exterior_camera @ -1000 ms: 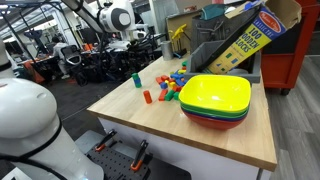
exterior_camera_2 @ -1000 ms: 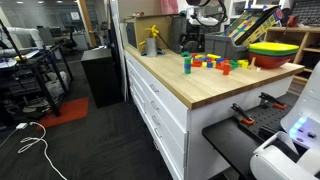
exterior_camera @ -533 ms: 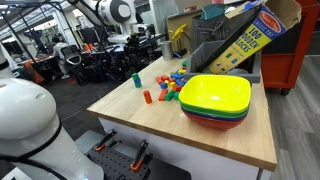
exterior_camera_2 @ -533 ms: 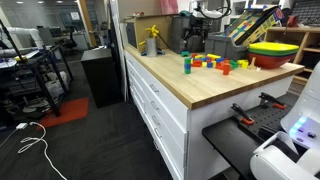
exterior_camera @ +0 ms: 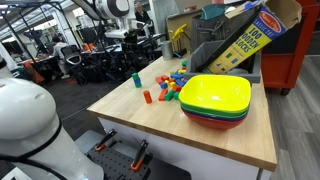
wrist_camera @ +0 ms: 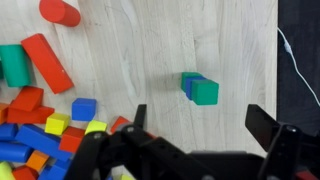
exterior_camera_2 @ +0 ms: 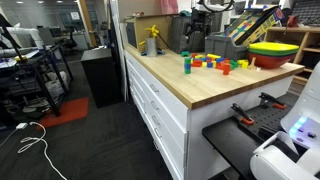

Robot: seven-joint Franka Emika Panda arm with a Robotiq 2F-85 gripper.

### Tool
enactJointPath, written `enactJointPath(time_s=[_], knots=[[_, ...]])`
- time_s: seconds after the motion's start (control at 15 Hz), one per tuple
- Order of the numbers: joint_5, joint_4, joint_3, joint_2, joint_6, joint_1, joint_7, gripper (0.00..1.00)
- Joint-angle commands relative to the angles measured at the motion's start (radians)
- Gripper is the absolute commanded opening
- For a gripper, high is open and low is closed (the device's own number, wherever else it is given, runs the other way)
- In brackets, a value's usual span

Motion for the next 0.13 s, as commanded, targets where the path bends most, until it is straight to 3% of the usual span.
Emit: enactJointPath(time_s=[0.0,0.07], knots=[[0.000,0.002,0.001,0.003,-0.003,0.000,0.000,1.00],[0.000,0.002,0.001,0.005,-0.003,0.000,0.000,1.00]])
